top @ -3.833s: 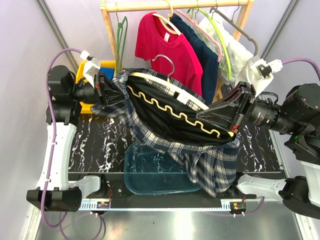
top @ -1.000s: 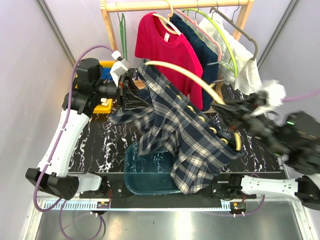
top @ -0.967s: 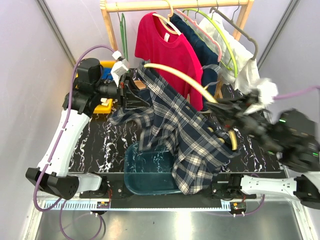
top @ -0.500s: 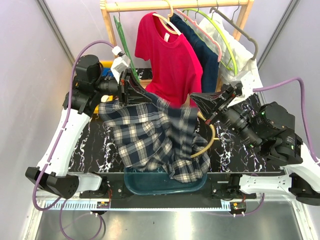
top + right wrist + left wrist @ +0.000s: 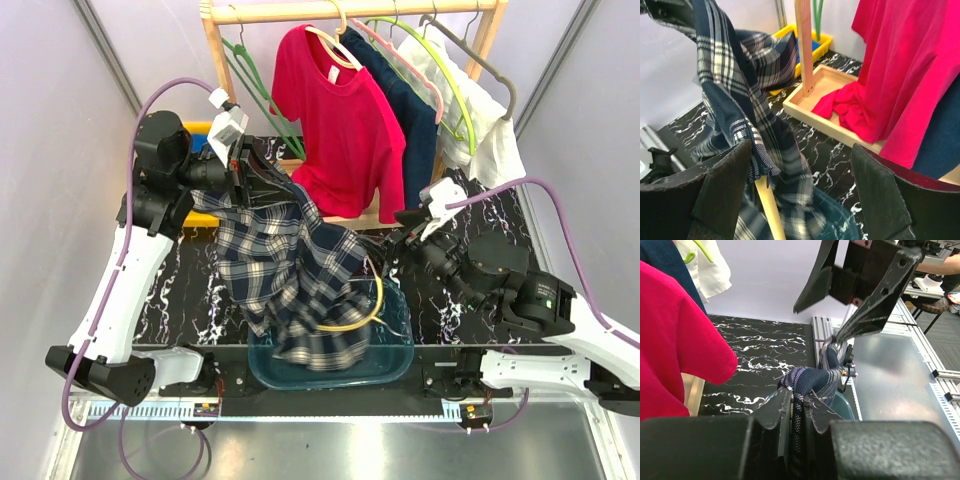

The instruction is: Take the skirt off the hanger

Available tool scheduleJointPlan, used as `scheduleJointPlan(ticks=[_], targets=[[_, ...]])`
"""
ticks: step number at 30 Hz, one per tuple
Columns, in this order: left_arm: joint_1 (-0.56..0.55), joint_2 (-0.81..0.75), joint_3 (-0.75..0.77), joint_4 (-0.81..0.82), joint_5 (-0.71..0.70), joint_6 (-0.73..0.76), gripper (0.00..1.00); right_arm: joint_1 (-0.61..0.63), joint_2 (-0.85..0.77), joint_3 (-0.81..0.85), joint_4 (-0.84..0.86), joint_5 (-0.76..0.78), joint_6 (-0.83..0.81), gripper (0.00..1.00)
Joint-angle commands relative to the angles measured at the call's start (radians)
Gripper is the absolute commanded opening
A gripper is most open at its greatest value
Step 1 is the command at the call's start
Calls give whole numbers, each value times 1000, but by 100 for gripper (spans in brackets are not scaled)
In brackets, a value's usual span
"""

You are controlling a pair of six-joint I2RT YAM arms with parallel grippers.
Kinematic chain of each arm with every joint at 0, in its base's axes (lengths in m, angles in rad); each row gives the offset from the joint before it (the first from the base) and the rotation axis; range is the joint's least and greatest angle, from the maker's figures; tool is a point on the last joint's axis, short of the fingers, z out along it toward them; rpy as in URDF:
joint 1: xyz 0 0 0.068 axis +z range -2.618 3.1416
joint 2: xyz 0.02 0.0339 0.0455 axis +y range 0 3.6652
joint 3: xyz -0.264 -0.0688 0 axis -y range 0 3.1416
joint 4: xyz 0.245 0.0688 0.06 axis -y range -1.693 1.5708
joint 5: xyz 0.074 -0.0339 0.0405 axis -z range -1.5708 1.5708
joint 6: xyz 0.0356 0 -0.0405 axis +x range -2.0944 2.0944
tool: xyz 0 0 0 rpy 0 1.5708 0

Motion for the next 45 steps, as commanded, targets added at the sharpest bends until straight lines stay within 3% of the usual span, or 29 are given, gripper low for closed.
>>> scheduleJointPlan(ticks=[1, 10, 15, 23, 30, 38, 45], targets=[[6, -45, 11, 104, -3, -17, 13, 4, -42, -31, -74, -40, 64, 86], [5, -43, 10, 98, -25, -19, 11, 4, -135, 17, -281, -264, 201, 83], [6, -43, 17, 91, -29, -19, 10, 4, -97, -57, -291, -320, 179, 81], [6, -40, 31, 72, -19, -14, 9, 4, -37, -113, -249, -226, 55, 78], [6, -49, 37, 58, -2, -8, 8, 4, -137, -178, -222, -36, 27, 78], [6, -48, 40, 46, 3, -8, 8, 4, -223, -205, -258, -25, 81, 81], [6, -46, 59, 40, 4, -11, 8, 2, -148, -259, -156, -92, 12, 83]])
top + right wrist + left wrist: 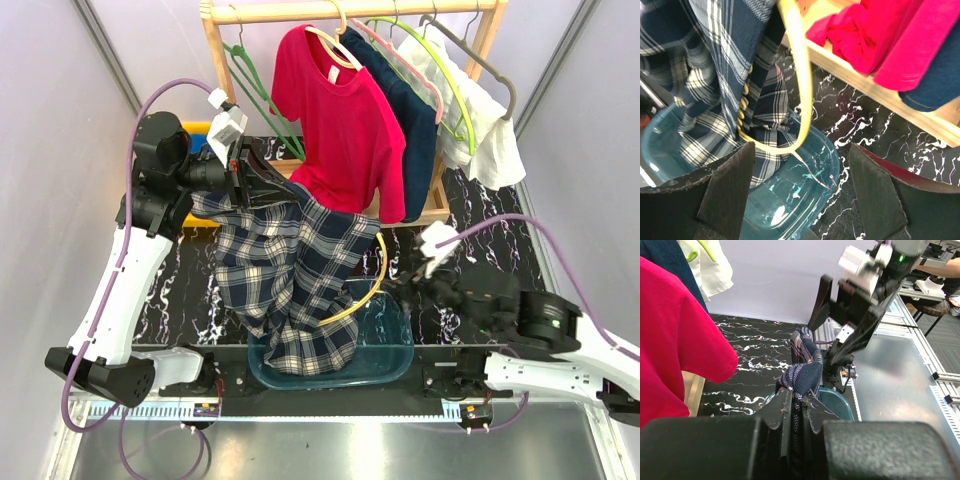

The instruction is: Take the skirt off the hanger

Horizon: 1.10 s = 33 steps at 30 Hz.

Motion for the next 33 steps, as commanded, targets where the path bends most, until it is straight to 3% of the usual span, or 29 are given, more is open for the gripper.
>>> scheduleJointPlan(ticks=[1, 6, 11, 19, 23, 24, 25, 26, 27, 30, 31, 33], targets=[[3, -40, 68, 43, 17, -5, 7, -1, 74, -47, 109, -34, -54, 83], [4, -39, 76, 38, 29, -8, 7, -74, 113, -55, 196, -100, -93, 82], [9, -40, 111, 38, 73, -31, 6, -256, 124, -52, 259, -243, -131, 78], [21, -37, 152, 47, 75, -53, 5, -286, 211, 8, 284, -483, -113, 63], [21, -2, 181, 52, 49, -45, 5, -287, 236, 46, 287, -554, -111, 33], [21, 7, 198, 53, 44, -42, 5, -287, 242, 57, 286, -563, -111, 17], [21, 15, 204, 53, 38, -37, 5, -287, 242, 95, 261, -570, -110, 8], [21, 20, 210, 53, 26, -28, 5, -287, 243, 118, 241, -580, -111, 1], [24, 29, 223, 53, 18, -26, 6, -287, 243, 181, 215, -585, -84, 0], [30, 34, 255, 52, 3, -26, 39, -287, 271, 342, 68, -622, -49, 0], [32, 35, 270, 53, -5, -36, 98, -287, 289, 384, -8, -625, -38, 0], [37, 43, 336, 53, 0, -53, 99, -287, 341, 480, -62, -628, -22, 0]])
